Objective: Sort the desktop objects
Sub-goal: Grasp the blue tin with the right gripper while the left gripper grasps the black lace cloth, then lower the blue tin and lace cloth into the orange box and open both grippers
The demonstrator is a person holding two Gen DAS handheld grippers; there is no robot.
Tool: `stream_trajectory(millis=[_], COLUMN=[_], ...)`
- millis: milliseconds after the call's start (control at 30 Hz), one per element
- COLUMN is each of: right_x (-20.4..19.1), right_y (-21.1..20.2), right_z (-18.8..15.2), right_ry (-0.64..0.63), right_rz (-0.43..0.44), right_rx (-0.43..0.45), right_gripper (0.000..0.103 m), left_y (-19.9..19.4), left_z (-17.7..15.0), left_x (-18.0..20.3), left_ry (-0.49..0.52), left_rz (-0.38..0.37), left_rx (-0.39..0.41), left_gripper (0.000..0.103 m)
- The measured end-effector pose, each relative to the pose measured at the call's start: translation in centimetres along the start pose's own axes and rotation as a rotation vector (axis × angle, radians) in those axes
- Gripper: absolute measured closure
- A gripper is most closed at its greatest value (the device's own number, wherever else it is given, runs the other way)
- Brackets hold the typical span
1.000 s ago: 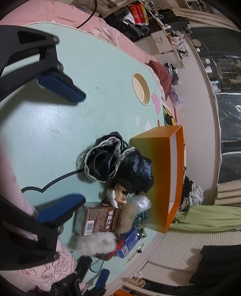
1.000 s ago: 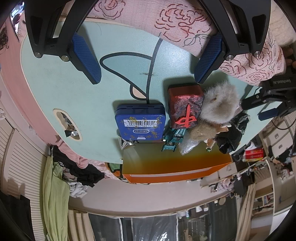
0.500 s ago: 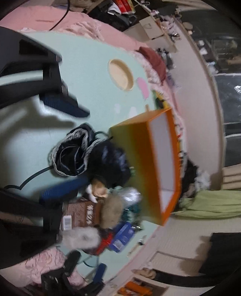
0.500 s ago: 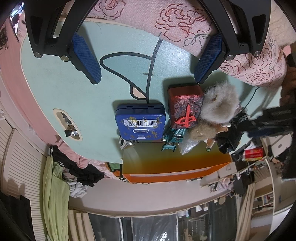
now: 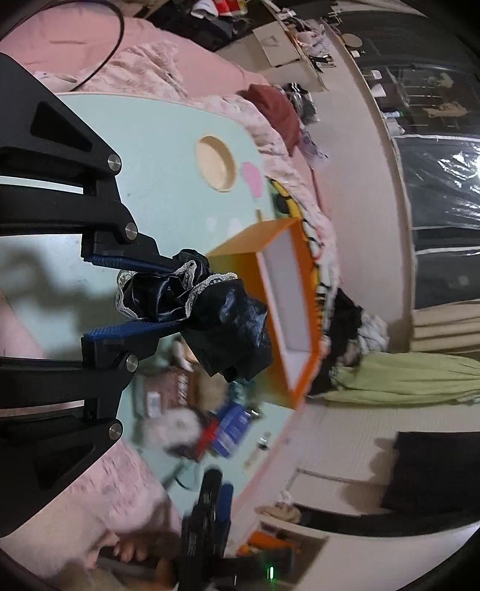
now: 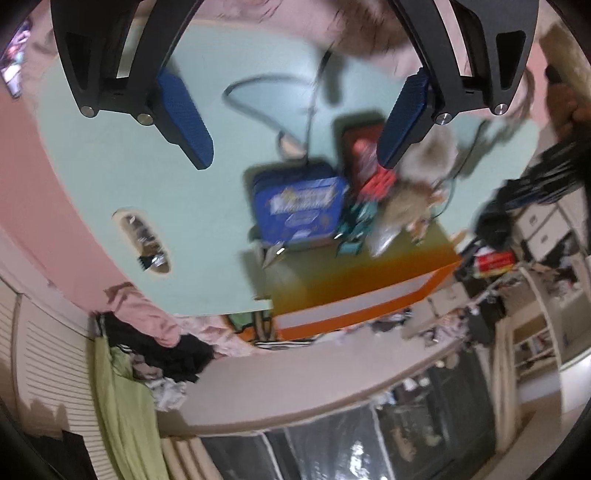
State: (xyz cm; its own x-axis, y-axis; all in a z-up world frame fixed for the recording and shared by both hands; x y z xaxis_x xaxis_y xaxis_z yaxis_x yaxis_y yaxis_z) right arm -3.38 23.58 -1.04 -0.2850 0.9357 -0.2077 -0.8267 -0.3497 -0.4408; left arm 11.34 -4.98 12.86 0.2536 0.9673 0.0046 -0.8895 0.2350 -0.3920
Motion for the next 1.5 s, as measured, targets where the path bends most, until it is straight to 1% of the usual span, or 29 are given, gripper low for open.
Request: stream_trajectory(millis=[67,133,200,267,300,367,467,567,667,733,767,833,900,967,1067,1100,1167,1200,1233,1267,1300,1333,1367,1400,1433,1500], right_x=[-0.3,-0.5,-0.9,-1.1,-1.1,-1.0,-2.6,-3.3,-3.1,-2.4,-2.3,-2.4,-3.5,-5.0,-7.1,-7.7,-8.4,-8.7,-8.7,-8.6,-8.3,-8.2,-8.2,-8.2,-7.8,-7.4], right_y=[1.2,2.2,3.9,5.6,6.3,7.0,7.0,6.5,6.0,4.9,3.8,2.2,1.7,2.3,4.7,6.0,8.3,9.8,11.1,12.3,13.3,13.9,13.7,13.1,12.8,12.5], right_z=[1.1,1.6,1.9,1.7,1.6,1.2,-0.1,-0.7,-0.9,-0.2,0.3,1.3,3.3,5.4,8.8,9.8,10.8,10.7,10.5,9.9,9.0,8.2,7.8,7.6,7.3,7.3], right_ry=[-0.023,-0.018,-0.003,-0.004,0.026,0.042,-0.124,-0.136,-0.103,-0.051,-0.03,-0.014,-0.021,-0.034,-0.042,-0.043,-0.051,-0.062,-0.077,-0.095,-0.113,-0.118,-0.15,-0.163,-0.145,-0.126], right_rz=[-0.022,-0.021,-0.008,-0.025,-0.006,-0.001,-0.074,-0.075,-0.06,-0.03,-0.017,0.007,0.042,0.058,0.086,0.094,0.08,0.07,0.062,0.035,-0.016,-0.029,-0.031,-0.045,-0.046,-0.024], right_rx=[-0.022,-0.039,-0.088,-0.141,-0.146,-0.173,-0.18,-0.148,-0.128,-0.069,-0.017,0.047,0.082,0.102,0.106,0.101,0.096,0.076,0.04,-0.004,-0.048,-0.073,-0.04,-0.007,-0.009,-0.019], right_gripper=[0.016,0.017,0.022,0.033,0.033,0.034,0.036,0.037,0.038,0.038,0.038,0.038,0.038,0.038,0.037,0.037,0.037,0.035,0.032,0.028,0.027,0.027,0.026,0.023,0.021,0.02], left_y=[-0.3,-0.4,-0.4,-0.2,-0.1,0.1,0.2,0.2,0.2,0.1,0.0,0.0,0.3,1.2,4.3,5.5,8.4,9.8,11.4,13.0,14.0,14.5,14.3,14.0,13.6,13.3], left_z=[0.5,0.7,0.6,0.5,0.4,0.2,0.0,-0.1,-0.1,0.1,0.3,1.0,2.3,4.3,7.3,8.0,8.9,8.8,8.4,7.6,6.8,6.3,6.1,5.9,5.9,5.8], left_x=[0.0,0.2,0.3,0.5,0.5,0.7,0.8,1.0,1.1,0.9,0.8,0.6,0.9,1.4,1.7,1.6,1.0,0.5,0.0,-0.5,-0.9,-0.9,-0.6,-0.3,-0.1,0.1], left_ry=[-0.017,-0.009,-0.003,-0.01,-0.012,-0.009,-0.006,0.002,0.005,-0.002,-0.01,-0.027,-0.034,-0.033,-0.07,-0.081,-0.112,-0.131,-0.149,-0.16,-0.164,-0.129,-0.092,-0.06,-0.048,-0.068], left_rz=[-0.02,-0.01,-0.005,-0.013,-0.015,-0.013,-0.017,-0.013,-0.01,-0.008,-0.004,0.002,0.003,0.006,0.006,0.017,0.065,0.081,0.092,0.106,0.123,0.131,0.15,0.169,0.174,0.151], left_rx=[0.002,0.012,0.015,0.008,0.005,0.002,-0.004,0.0,0.008,0.018,0.024,0.036,0.056,0.082,0.079,0.074,0.052,0.031,-0.01,-0.064,-0.096,-0.078,-0.063,-0.053,-0.044,-0.048], left_gripper=[0.077,0.077,0.077,0.077,0.077,0.077,0.077,0.077,0.077,0.077,0.077,0.077,0.077,0.077,0.077,0.077,0.076,0.066,0.044,0.04,0.039,0.038,0.036,0.035,0.034,0.034])
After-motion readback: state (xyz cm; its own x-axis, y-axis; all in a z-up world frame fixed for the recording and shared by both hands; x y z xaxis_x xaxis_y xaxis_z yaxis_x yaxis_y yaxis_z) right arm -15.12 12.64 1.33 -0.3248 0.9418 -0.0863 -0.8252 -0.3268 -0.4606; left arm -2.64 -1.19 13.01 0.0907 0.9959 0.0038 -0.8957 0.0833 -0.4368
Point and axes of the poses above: each gripper's, at about its wrist camera, not at the fingertips, and y roughly the way its jaws point, x to its right, z to its top, the point moved 4 cm from there along y, roughly the way its jaws point, and after that the axes turned 13 degrees about x, right-handed, at the moved point
